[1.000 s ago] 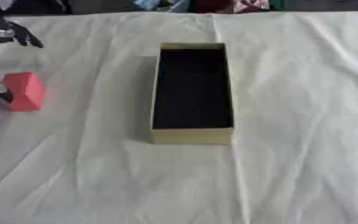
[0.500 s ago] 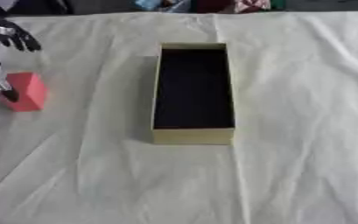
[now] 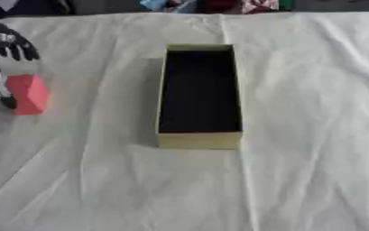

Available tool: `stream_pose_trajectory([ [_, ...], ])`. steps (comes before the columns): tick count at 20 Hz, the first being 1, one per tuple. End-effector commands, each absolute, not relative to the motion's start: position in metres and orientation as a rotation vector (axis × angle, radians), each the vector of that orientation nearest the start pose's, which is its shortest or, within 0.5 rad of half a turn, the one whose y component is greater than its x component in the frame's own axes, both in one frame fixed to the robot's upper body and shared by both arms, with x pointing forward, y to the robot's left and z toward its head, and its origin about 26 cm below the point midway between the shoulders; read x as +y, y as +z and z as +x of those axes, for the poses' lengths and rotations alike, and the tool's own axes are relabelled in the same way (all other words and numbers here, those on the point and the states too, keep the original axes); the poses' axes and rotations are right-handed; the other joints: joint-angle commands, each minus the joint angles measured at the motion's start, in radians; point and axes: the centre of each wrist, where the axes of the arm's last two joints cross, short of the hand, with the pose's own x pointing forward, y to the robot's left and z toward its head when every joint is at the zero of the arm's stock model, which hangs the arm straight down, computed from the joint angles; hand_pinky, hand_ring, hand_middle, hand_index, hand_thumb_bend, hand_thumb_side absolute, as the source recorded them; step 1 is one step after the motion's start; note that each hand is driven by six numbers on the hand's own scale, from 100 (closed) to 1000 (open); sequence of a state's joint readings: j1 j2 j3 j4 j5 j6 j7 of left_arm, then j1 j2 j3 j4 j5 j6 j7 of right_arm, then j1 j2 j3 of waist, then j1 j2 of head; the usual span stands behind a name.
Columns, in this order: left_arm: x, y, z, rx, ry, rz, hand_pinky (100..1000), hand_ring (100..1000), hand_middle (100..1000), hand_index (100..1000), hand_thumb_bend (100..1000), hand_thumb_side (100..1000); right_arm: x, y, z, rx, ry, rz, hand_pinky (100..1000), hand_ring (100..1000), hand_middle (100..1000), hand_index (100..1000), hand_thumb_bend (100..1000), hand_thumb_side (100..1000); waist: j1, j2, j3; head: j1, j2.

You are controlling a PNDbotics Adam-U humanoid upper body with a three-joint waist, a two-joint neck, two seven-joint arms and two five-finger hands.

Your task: Pick up objects on the table and place them in the box.

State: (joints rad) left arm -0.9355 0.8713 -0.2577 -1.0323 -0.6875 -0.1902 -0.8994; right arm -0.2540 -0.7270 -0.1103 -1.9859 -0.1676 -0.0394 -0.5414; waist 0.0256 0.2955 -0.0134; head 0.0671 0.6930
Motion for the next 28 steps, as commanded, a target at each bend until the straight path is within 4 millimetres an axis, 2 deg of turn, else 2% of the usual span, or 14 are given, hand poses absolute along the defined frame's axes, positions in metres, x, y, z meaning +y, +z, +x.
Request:
stream_pose_trajectory([
  [1,0.406,0.301,0.43,-0.823,-1.659,0.833,809,820,815,879,909,213,-0.342,0.258,0.283,-2.405,-0.02,-0.684,874,829,831,837,100,519,0.007,-0.028,-0.002,0.004,-0.003],
  [9,0.406,0.29,0.431,-0.808,-1.624,0.812,786,795,801,858,882,194,-0.342,0.258,0.283,-2.407,-0.035,-0.685,875,830,831,837,100,518,0.003,-0.022,-0.012,0.009,-0.008],
  [14,0.406,0.29,0.431,-0.798,-1.602,0.818,755,761,775,822,768,169,-0.342,0.257,0.283,-2.407,-0.037,-0.687,875,831,831,838,100,517,0.003,-0.017,-0.019,0.011,-0.008],
  [28,0.41,0.282,0.431,-0.727,-1.59,0.846,704,730,758,804,739,100,-0.342,0.258,0.283,-2.414,-0.041,-0.683,875,831,830,837,100,517,0.002,-0.017,-0.028,0.017,-0.018],
])
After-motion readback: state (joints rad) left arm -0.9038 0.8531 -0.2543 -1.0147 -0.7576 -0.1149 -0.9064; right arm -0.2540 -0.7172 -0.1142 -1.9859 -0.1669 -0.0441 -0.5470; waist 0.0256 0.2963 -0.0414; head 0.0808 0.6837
